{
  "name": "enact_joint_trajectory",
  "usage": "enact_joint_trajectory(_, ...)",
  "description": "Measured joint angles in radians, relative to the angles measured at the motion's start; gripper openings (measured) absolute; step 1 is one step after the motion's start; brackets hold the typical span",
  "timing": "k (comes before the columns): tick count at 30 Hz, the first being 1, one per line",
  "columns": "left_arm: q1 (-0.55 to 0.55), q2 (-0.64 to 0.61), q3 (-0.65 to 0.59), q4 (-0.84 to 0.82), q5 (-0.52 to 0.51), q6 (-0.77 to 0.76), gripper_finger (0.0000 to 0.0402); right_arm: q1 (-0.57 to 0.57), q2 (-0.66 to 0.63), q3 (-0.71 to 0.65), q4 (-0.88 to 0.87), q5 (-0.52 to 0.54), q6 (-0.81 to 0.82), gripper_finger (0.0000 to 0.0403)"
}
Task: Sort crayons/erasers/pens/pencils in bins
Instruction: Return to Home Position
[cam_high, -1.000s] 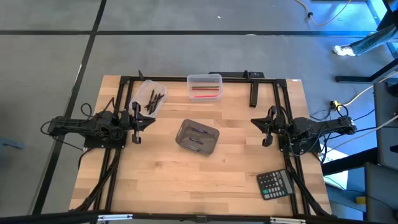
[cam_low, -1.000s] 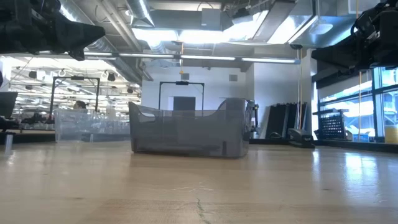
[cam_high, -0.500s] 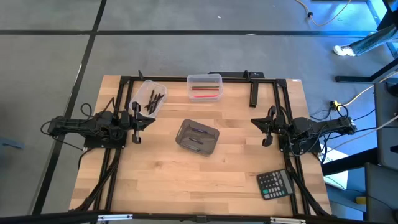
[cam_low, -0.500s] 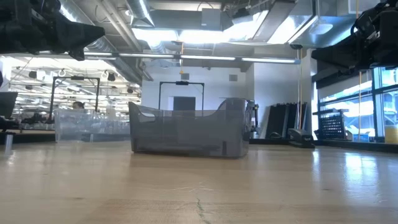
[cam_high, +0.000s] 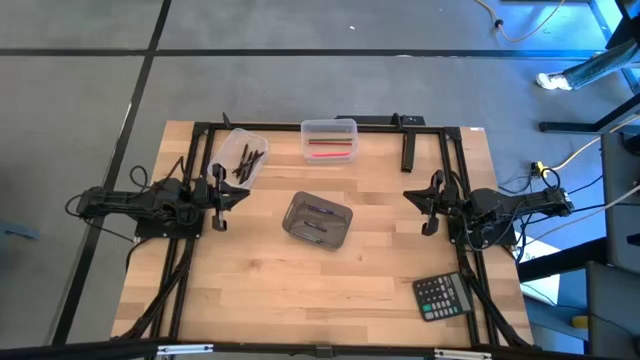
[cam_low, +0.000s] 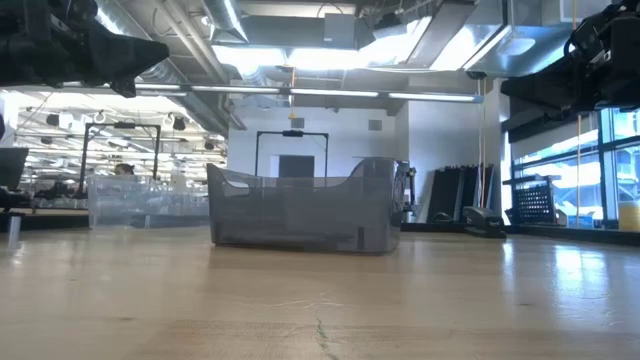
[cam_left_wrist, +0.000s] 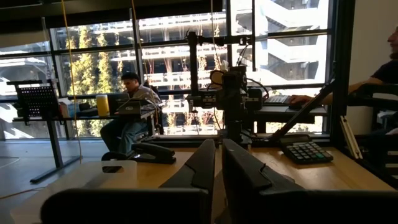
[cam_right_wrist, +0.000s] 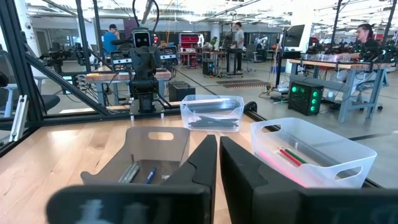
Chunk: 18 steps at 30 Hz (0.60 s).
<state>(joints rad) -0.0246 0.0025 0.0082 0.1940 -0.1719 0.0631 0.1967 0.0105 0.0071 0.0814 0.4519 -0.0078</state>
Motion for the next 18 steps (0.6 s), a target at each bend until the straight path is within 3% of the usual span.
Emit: enact_joint_trajectory(18,0.000,0.000,0.000,0.000,0.000,0.000,0.0002,0.000,0.000,0.000,0.000,0.000,0.000,0.0026)
